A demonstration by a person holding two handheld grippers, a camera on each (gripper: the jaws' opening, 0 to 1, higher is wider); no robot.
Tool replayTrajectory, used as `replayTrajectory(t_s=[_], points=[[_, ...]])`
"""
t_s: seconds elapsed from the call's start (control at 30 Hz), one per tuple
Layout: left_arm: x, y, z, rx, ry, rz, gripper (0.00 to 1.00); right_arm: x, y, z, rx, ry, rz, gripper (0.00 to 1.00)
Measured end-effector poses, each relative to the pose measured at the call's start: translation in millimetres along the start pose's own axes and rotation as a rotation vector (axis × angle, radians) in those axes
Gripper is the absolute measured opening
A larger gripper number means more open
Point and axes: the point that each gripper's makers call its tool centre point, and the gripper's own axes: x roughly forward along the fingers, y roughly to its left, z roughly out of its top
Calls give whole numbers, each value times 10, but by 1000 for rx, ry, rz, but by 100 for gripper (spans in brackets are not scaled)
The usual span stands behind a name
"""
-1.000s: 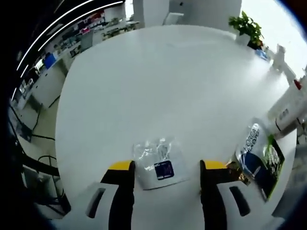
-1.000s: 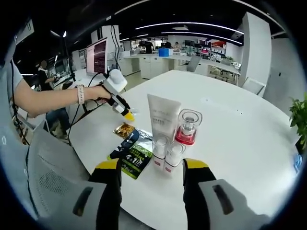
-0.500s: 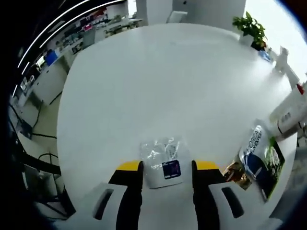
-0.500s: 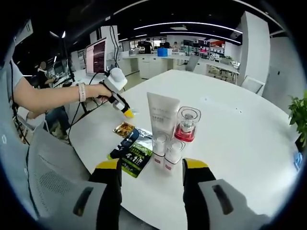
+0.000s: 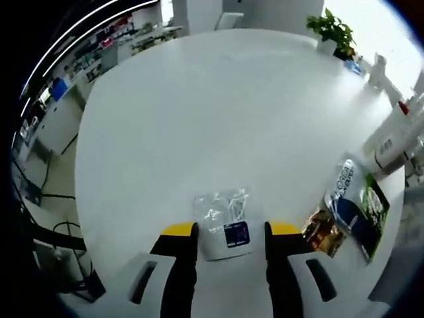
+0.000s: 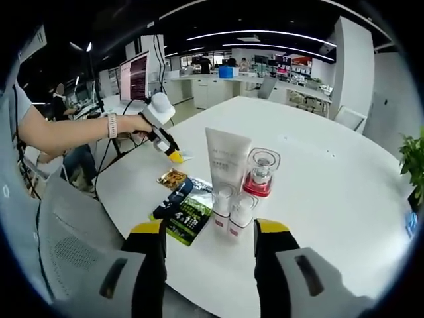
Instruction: Arrange the skincare products in the storage area until every visible bottle or jar stands upright without overlapping.
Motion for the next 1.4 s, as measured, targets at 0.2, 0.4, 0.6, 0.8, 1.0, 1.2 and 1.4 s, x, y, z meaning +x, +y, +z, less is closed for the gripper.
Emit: replayTrajectory(t_s=[0.2,0.4,0.6,0.8,1.0,1.2,1.4], points=[[-81,-20,7,6,-9,-16,38,14,33,25,-9,-1,10,54],[-113,-20,-33,-4,-2,-36,38,7,55,57,-24,-4,16,54],[-189,-55,-52,16,-5,-51,38,-10,53,70,-30,-8,15,54],[-263,-144,-71,68,-13,-74,38,-27,79,70,-31,-12,18,54],[-349,-378,-161,164,-20,-128,38,-45,88,74,-28,-19,16,55],[-428,-508,-209,257,-16,-155,38,-70,90,107,-30,-32,9,56],[-513,-680,-286,349,-9,-197,38,-80,106,101,-32,-32,10,56]])
